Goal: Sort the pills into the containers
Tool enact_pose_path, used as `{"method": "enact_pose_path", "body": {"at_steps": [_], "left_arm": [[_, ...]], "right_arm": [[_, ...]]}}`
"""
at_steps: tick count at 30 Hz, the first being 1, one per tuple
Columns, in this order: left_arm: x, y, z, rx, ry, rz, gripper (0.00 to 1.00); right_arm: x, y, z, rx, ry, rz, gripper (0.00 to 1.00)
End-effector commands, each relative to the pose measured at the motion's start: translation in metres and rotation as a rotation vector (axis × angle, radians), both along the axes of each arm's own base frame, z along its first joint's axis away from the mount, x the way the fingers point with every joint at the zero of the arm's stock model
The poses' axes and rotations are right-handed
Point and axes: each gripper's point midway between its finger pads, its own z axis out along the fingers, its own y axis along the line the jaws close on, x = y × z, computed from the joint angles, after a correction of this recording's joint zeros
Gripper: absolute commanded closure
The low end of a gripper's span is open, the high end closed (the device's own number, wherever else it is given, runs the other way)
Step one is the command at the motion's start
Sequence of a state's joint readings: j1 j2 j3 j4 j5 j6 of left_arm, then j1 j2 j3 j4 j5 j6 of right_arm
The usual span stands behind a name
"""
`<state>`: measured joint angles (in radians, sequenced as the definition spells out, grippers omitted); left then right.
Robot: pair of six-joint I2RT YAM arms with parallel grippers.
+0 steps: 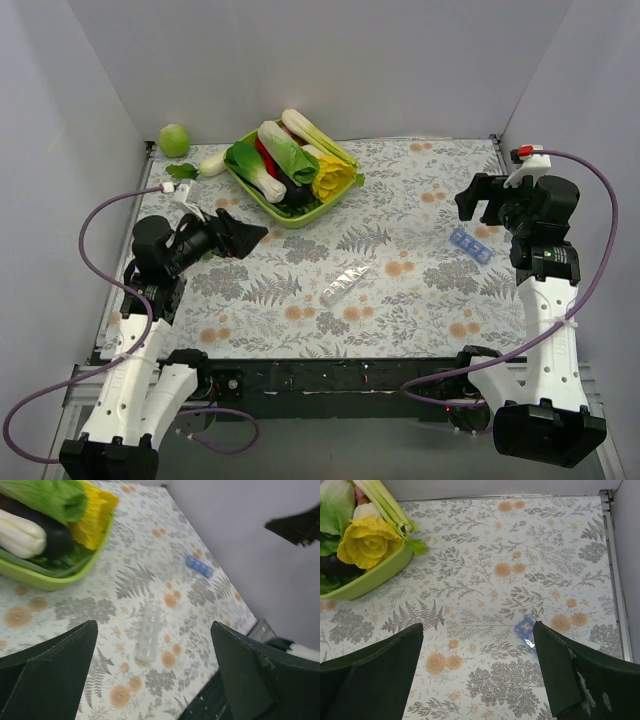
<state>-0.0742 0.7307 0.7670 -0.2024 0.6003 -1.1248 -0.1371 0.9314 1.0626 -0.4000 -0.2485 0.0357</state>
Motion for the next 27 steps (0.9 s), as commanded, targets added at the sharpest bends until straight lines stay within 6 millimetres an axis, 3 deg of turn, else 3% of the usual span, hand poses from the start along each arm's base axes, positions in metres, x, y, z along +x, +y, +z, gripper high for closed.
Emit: {"method": "enact_pose_path", "body": {"at_steps": [1, 2, 3, 5, 6, 9, 13, 18, 20, 23, 27], "left_arm": [[-0.038, -0.044, 0.0, 0.035, -0.061, -0.239, 0.02], [-0.05, -0.061, -0.005, 0.071, -0.078, -0.303, 0.02], [-0.051, -0.069, -0.014, 0.094, -0.048, -0.318, 0.02], [-0.054, -0.086, -0.03, 0.155, -0.018, -0.335, 0.02], [-0.048, -0.092, -0.049, 0.21, 0.026, -0.339, 0.02], [-0.042, -0.108, -0.07, 0.326, 0.031, -0.336, 0.02], [-0.022, -0.123, -0.108, 0.463, 0.109, -0.32, 0.02], [-0.01, -0.147, -0.153, 0.604, 0.177, -0.334, 0.03], [-0.015, -0.162, -0.171, 0.649, 0.191, -0.382, 0.03], [-0.018, -0.179, -0.183, 0.668, 0.167, -0.4, 0.04], [-0.026, -0.188, -0.213, 0.721, 0.214, -0.421, 0.14]], "right_arm": [[-0.006, 0.019, 0.007, 0.002, -0.087, 0.121, 0.02], [-0.008, 0.027, 0.005, -0.019, -0.104, 0.183, 0.02], [-0.018, 0.047, 0.0, -0.056, -0.14, 0.348, 0.02], [-0.033, 0.071, -0.004, -0.086, -0.188, 0.538, 0.02], [-0.054, 0.094, -0.009, -0.081, -0.237, 0.734, 0.02], [-0.073, 0.109, -0.023, -0.137, -0.303, 0.912, 0.02], [-0.081, 0.113, -0.049, -0.103, -0.259, 0.967, 0.02], [-0.08, 0.111, -0.072, -0.079, -0.185, 0.966, 0.02], [-0.079, 0.111, -0.078, -0.066, -0.159, 0.961, 0.02], [-0.079, 0.111, -0.083, -0.056, -0.144, 0.959, 0.02], [-0.079, 0.111, -0.087, -0.049, -0.139, 0.955, 0.02]]}}
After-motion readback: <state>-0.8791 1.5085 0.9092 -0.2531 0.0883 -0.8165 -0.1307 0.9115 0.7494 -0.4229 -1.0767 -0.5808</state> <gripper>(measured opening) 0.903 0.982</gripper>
